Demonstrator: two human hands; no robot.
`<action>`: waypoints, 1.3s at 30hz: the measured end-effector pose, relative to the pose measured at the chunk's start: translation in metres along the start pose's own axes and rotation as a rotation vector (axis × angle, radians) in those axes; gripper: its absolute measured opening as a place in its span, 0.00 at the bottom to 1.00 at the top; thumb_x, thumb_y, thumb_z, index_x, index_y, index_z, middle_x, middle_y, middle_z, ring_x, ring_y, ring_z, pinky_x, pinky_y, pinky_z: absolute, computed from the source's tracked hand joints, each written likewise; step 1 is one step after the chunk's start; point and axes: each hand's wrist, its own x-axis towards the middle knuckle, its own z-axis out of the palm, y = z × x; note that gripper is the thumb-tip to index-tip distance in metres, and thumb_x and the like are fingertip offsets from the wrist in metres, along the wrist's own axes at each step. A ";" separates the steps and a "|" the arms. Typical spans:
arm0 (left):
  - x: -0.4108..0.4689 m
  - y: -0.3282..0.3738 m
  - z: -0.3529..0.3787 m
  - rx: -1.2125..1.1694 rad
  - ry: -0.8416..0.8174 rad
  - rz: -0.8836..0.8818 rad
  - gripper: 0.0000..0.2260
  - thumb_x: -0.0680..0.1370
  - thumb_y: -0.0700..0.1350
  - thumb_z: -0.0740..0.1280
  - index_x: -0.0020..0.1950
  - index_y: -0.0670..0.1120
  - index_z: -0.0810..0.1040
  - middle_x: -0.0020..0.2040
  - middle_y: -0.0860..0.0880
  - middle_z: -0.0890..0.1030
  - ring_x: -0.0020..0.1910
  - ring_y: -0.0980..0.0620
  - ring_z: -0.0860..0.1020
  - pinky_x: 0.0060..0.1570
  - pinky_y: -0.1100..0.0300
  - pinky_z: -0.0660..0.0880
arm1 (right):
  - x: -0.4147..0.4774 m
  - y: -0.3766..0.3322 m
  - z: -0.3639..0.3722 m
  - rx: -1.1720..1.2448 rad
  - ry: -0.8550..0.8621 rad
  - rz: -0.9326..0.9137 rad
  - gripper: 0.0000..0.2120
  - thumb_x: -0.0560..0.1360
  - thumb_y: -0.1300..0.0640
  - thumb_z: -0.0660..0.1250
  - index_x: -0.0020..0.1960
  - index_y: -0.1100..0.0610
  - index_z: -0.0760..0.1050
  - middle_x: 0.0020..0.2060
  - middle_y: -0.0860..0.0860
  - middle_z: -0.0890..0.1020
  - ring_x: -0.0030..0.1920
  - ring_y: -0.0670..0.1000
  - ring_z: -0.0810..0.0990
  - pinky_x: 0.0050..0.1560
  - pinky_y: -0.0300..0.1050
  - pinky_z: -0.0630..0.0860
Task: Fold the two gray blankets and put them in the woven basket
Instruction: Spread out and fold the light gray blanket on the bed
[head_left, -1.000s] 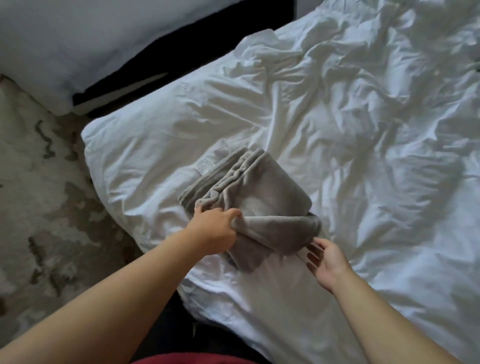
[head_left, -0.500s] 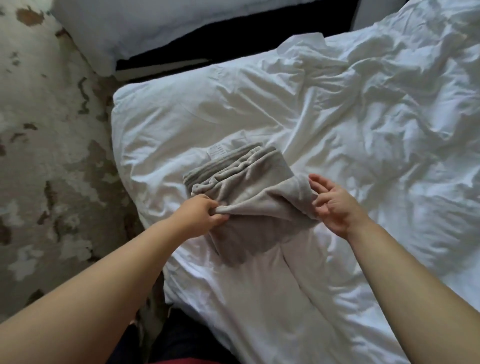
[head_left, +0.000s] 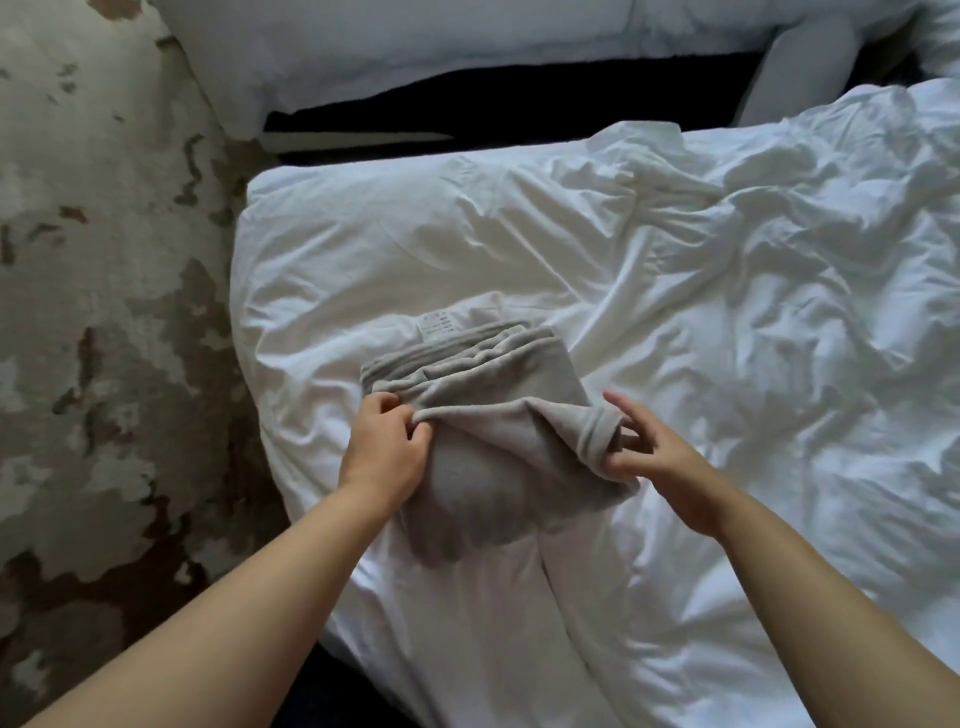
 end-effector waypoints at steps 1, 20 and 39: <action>0.001 0.000 0.000 0.023 -0.002 0.009 0.10 0.79 0.46 0.63 0.49 0.41 0.81 0.64 0.45 0.72 0.63 0.47 0.72 0.61 0.62 0.64 | 0.002 -0.002 0.000 -0.024 -0.016 -0.003 0.43 0.65 0.58 0.77 0.74 0.42 0.60 0.65 0.43 0.73 0.59 0.39 0.77 0.52 0.35 0.75; 0.022 -0.029 0.002 -0.379 0.126 -0.448 0.15 0.79 0.58 0.58 0.43 0.50 0.75 0.53 0.45 0.77 0.53 0.45 0.75 0.56 0.54 0.70 | 0.120 -0.061 0.056 -0.623 0.185 -0.259 0.12 0.81 0.50 0.59 0.61 0.47 0.77 0.60 0.46 0.80 0.60 0.48 0.75 0.58 0.39 0.67; 0.033 -0.015 -0.006 -0.802 0.112 -0.222 0.21 0.73 0.53 0.72 0.63 0.54 0.70 0.54 0.58 0.78 0.54 0.58 0.77 0.59 0.61 0.73 | 0.136 -0.054 0.064 -0.427 0.663 -0.130 0.19 0.79 0.45 0.59 0.51 0.61 0.77 0.47 0.58 0.82 0.52 0.60 0.78 0.48 0.47 0.70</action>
